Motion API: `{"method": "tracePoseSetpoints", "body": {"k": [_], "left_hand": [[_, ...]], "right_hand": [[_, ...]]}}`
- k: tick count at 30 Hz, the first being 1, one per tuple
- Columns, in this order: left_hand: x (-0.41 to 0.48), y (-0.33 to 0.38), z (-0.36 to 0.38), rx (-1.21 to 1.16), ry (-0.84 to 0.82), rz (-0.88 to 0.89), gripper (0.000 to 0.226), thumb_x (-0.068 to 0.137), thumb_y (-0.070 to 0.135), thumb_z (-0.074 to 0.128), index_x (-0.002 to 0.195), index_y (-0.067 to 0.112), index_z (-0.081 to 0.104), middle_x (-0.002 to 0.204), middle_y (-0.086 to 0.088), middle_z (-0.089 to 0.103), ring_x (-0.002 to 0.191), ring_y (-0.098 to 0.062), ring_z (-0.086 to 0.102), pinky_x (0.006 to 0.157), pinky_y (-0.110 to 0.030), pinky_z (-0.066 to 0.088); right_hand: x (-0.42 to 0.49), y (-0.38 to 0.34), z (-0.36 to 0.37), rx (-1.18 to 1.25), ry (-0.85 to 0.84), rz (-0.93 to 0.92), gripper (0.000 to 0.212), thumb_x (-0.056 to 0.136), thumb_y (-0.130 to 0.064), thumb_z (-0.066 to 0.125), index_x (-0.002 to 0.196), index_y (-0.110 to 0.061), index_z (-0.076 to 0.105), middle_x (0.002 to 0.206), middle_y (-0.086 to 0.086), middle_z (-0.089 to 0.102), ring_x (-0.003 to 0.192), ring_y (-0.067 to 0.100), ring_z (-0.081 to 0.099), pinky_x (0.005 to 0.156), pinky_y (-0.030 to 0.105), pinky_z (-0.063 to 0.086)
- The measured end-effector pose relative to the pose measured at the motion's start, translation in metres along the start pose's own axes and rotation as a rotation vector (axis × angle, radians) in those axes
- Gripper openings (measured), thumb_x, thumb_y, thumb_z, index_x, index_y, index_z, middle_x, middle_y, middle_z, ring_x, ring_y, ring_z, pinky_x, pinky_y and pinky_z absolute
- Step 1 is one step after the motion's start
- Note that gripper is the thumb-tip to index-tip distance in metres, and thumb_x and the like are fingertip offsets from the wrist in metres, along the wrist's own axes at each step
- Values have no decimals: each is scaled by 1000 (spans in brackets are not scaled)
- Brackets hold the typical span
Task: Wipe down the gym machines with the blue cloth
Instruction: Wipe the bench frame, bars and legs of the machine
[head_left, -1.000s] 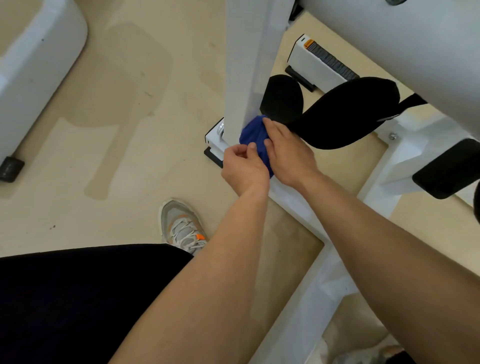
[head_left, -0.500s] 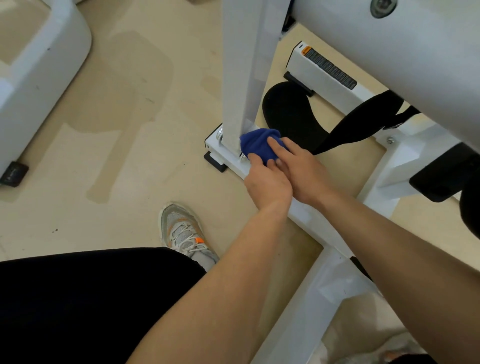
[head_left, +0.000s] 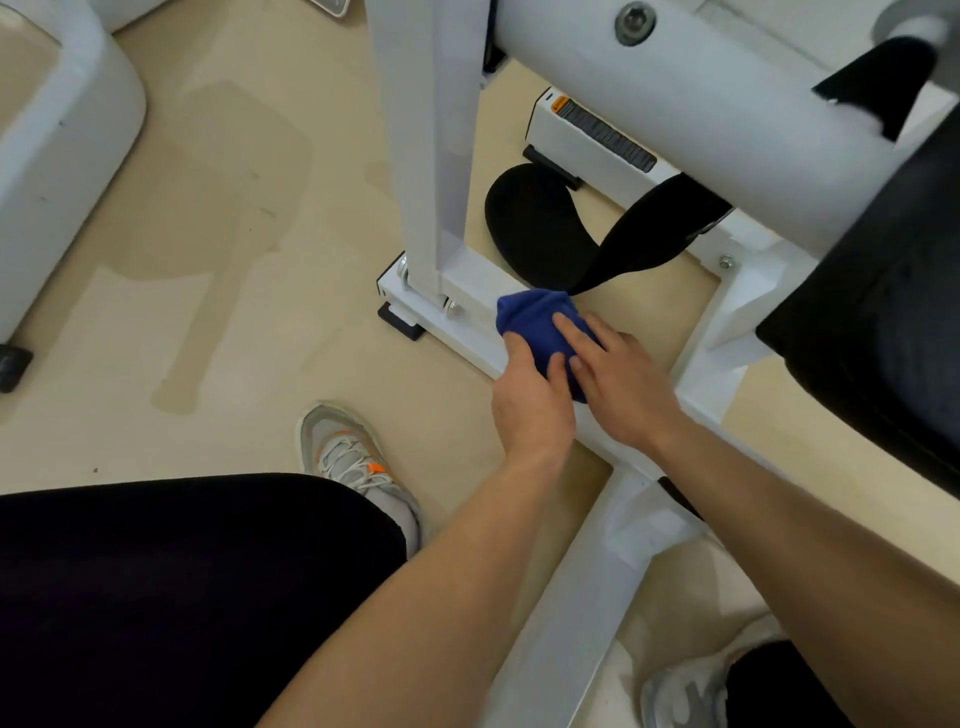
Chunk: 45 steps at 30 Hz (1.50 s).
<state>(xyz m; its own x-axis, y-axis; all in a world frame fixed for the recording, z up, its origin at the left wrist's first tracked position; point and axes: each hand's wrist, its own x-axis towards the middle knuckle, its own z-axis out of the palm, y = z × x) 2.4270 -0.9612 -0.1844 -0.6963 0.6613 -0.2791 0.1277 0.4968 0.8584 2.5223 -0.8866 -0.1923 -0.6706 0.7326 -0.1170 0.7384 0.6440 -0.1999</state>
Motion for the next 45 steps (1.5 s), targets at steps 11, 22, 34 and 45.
{"method": "tracePoseSetpoints", "body": {"k": [11,22,34,45], "left_hand": [[22,-28,-7,798,-305,785,53,106,32,19,156,15,15,164,-4,12,152,-18,5,124,-37,4],[144,-14,-83,1148,-367,1015,60,103,33,13,152,2,28,157,-18,31,147,-33,26,121,-45,19],[52,6,-23,1109,-477,1001,54,102,32,35,150,8,33,154,-11,37,145,-28,27,120,-40,18],[35,13,-18,1236,-557,1048,61,104,31,33,158,14,10,164,-9,15,151,-28,11,122,-40,15]], "right_hand": [[-48,9,1,-101,17,177,65,101,-36,40,157,-12,16,151,16,34,126,33,47,102,45,45],[48,-71,19,-242,116,193,72,96,-45,49,151,-3,32,133,19,53,105,34,55,94,43,45],[-39,-36,23,-171,106,462,64,102,-33,40,154,-2,23,153,23,35,138,39,36,116,50,31],[-71,-23,11,-148,-6,490,71,103,-45,32,159,-13,1,165,13,8,150,33,12,122,49,14]]}}
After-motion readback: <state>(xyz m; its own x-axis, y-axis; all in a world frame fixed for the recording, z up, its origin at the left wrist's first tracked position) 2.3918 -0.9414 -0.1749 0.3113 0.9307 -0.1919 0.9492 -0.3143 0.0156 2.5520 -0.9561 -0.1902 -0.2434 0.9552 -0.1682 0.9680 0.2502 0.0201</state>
